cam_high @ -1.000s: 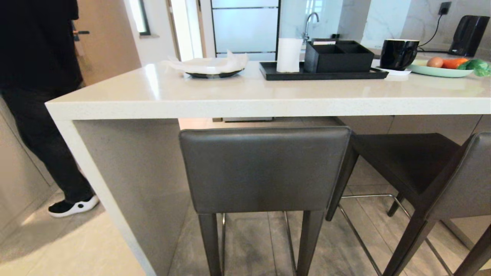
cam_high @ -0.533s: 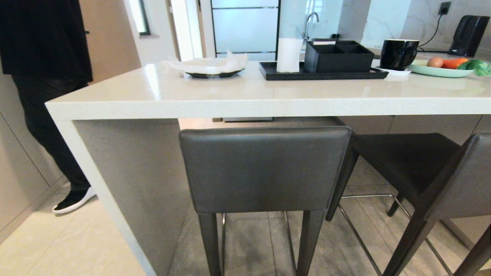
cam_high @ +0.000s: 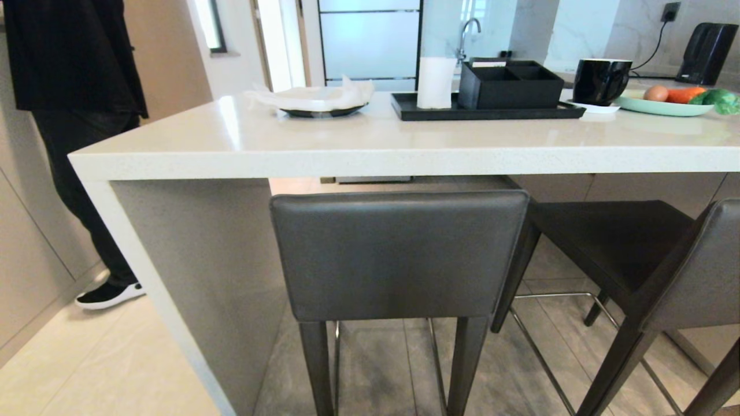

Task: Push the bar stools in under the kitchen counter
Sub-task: Pull the gray chair out from under the dining table

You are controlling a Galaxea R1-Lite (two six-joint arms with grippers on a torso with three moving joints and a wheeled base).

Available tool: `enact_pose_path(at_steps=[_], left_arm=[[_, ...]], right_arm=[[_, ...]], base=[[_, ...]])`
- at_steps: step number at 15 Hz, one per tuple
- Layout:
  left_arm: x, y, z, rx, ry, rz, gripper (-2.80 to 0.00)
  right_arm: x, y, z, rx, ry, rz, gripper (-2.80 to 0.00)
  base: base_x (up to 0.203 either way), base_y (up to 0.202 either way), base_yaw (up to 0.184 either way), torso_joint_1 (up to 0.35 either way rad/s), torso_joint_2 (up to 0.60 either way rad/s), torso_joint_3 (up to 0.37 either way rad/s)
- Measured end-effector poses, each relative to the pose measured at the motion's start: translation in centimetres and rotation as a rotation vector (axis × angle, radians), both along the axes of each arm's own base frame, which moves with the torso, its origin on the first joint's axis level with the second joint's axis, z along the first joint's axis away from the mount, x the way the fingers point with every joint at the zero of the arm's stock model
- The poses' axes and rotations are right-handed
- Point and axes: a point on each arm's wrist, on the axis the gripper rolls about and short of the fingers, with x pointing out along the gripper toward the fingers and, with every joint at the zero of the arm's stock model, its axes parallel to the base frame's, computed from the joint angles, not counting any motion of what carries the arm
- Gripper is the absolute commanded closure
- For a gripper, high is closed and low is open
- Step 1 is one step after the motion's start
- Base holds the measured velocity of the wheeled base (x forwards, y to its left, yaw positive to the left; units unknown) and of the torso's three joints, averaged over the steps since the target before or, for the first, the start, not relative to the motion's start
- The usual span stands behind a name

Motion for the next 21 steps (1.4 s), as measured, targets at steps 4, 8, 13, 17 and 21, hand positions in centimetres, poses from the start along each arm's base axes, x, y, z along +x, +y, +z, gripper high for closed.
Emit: enact_pose_path(at_steps=[4, 8, 13, 17, 21], left_arm=[[0.00, 0.00, 0.01, -0.001, -0.001, 0.000, 0.00], [0.00, 0.00, 0.00, -0.001, 0.000, 0.000, 0.00], [0.00, 0.00, 0.00, -0.001, 0.000, 0.000, 0.00], [0.00, 0.00, 0.01, -0.001, -0.001, 0.001, 0.00], [0.00, 0.00, 0.00, -0.001, 0.000, 0.000, 0.00]], right_arm=[[0.00, 0.00, 0.00, 0.000, 0.000, 0.000, 0.00], [0.00, 0.00, 0.01, 0.000, -0.001, 0.000, 0.00], [0.00, 0.00, 0.00, 0.000, 0.000, 0.000, 0.00], [0.00, 0.00, 0.00, 0.000, 0.000, -0.001, 0.00], [0.00, 0.00, 0.00, 0.000, 0.000, 0.000, 0.00]], base=[[-0.188, 0.000, -0.001, 0.002, 0.01, 0.002], [-0.081, 0.000, -0.002, 0.001, 0.00, 0.002], [0.000, 0.000, 0.000, 0.000, 0.00, 0.000], [0.001, -0.085, -0.004, 0.000, 0.00, 0.000], [0.000, -0.195, 0.001, 0.000, 0.00, 0.003]])
